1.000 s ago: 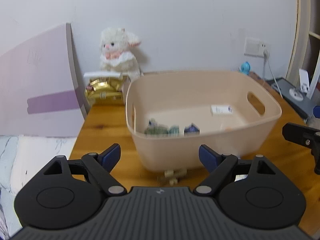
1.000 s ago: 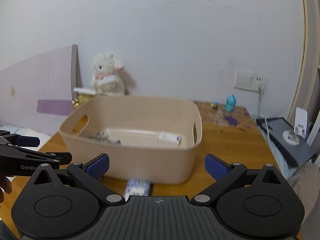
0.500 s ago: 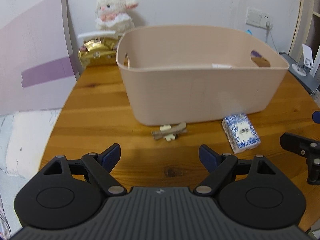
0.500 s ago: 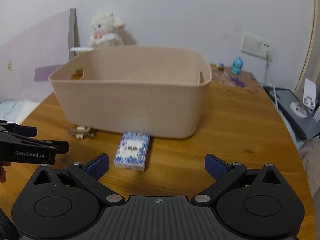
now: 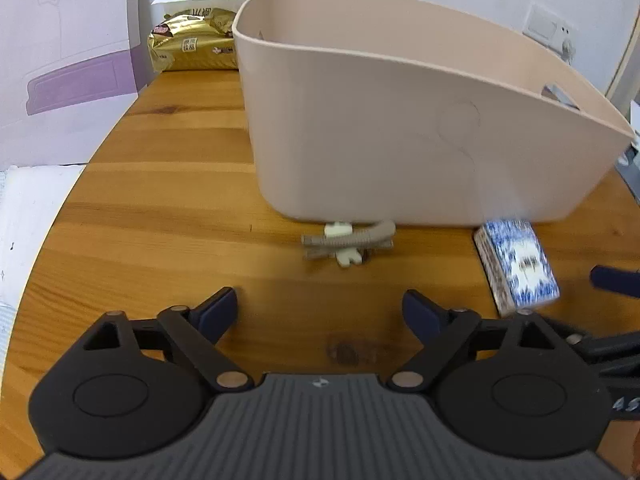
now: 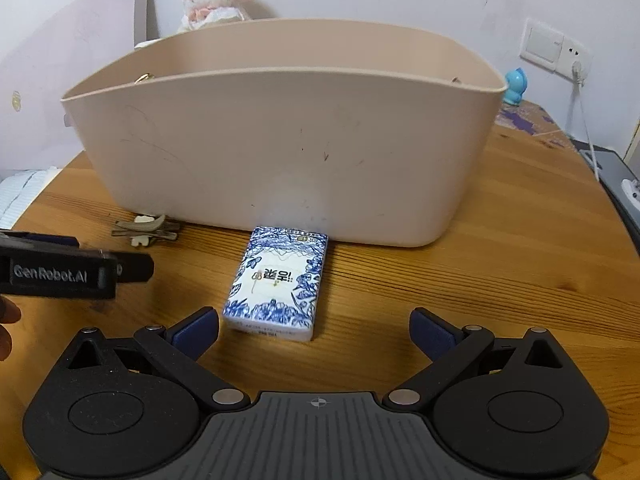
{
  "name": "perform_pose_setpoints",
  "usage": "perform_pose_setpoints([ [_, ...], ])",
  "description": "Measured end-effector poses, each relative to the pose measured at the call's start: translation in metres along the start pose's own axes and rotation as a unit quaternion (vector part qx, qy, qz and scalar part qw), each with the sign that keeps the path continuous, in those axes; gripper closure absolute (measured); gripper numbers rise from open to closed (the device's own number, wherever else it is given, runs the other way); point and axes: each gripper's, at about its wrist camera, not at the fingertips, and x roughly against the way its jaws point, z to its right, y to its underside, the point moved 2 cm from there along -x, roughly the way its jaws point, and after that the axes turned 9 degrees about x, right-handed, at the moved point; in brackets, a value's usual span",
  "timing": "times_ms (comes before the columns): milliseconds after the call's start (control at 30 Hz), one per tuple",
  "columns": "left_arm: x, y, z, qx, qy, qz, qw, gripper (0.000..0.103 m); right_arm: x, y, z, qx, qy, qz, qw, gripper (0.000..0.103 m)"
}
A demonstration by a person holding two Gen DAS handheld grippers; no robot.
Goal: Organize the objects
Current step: 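Grasp the hair clip with the left tool while the right tool grasps the blue-and-white box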
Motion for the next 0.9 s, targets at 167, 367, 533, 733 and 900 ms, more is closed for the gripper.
perform_pose_setpoints([
  [167, -0.009, -0.009, 0.001, 0.016, 0.004, 0.016, 0.9997, 0.006, -0.01, -0.002, 0.006, 0.004, 0.014, 0.008, 1.0, 0.0],
  [367, -0.019, -0.016, 0.006, 0.027, 0.004, 0.036, 0.999, 0.002, -0.016, -0.004, 0.011, 0.003, 0.019, 0.018, 1.0, 0.0],
  [533, -0.027, -0.017, 0.014, -0.002, -0.023, 0.047, 0.9986, 0.003, -0.017, -0.004, 0.013, 0.005, 0.019, 0.022, 1.0, 0.0],
  [733, -0.021, -0.013, 0.021, -0.025, -0.01, 0.061, 0.9977, 0.025, -0.009, -0.005, 0.005, 0.018, 0.006, 0.027, 0.999, 0.03],
  [900, -0.013, -0.005, 0.024, -0.035, 0.001, 0.075, 0.9966, 0.044, -0.001, -0.005, -0.003, 0.029, -0.005, 0.023, 0.999, 0.06],
])
